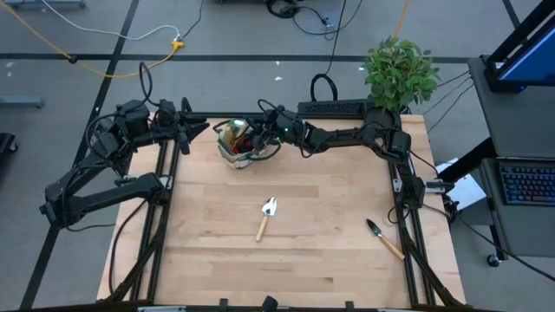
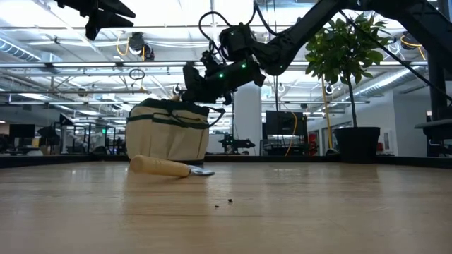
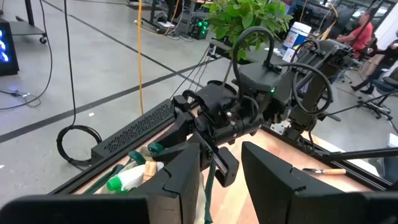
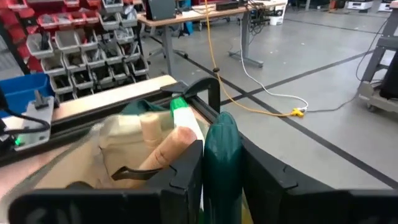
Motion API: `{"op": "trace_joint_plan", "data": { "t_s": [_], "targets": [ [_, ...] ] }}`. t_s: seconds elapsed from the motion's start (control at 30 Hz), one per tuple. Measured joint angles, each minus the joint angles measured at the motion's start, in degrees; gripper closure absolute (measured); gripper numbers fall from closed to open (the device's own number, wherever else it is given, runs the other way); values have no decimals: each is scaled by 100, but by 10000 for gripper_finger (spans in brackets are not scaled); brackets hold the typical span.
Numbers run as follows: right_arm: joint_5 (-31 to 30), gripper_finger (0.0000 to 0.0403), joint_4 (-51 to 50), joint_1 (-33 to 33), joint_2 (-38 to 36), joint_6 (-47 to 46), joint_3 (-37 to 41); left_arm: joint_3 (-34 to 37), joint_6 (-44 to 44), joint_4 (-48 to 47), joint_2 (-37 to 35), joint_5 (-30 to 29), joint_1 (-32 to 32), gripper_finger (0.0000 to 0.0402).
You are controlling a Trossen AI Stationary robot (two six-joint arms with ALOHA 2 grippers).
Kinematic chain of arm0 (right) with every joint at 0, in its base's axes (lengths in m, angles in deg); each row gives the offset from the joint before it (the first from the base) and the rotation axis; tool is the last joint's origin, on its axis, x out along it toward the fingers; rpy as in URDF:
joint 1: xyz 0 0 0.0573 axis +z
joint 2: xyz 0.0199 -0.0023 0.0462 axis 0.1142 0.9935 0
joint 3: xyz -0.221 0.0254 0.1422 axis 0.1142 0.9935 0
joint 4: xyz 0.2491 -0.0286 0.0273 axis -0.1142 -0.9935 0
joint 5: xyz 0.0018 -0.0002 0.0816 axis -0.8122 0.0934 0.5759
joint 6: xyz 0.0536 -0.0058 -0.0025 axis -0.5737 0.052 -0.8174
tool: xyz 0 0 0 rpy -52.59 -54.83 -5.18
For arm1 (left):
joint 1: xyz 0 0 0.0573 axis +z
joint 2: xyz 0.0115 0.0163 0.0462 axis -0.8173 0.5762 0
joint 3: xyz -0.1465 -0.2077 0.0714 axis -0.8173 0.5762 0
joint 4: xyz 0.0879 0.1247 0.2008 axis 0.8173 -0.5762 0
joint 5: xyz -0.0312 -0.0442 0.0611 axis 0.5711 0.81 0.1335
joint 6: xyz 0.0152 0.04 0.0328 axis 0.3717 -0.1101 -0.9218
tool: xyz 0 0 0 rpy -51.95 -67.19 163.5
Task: Pick & Place Garden tools in Gardening bag
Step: Put the shear scissors into the gardening bag, then put the right trowel into the gardening bag
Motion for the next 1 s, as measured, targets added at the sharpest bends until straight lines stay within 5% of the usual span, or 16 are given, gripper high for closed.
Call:
{"op": "trace_joint_plan", "data": {
  "t_s": [0.33, 0.63, 1.0],
  "targets": [
    [-452, 267, -68, 24, -3, 215, 2, 0, -4, 0, 0, 2, 0, 277],
    [-280, 244, 658, 71, -107, 571, 2, 0, -41, 0, 2, 1, 0, 277],
    [83, 317, 718, -54, -109, 105, 0, 0, -36, 0, 2, -1, 0, 277]
  ]
}}
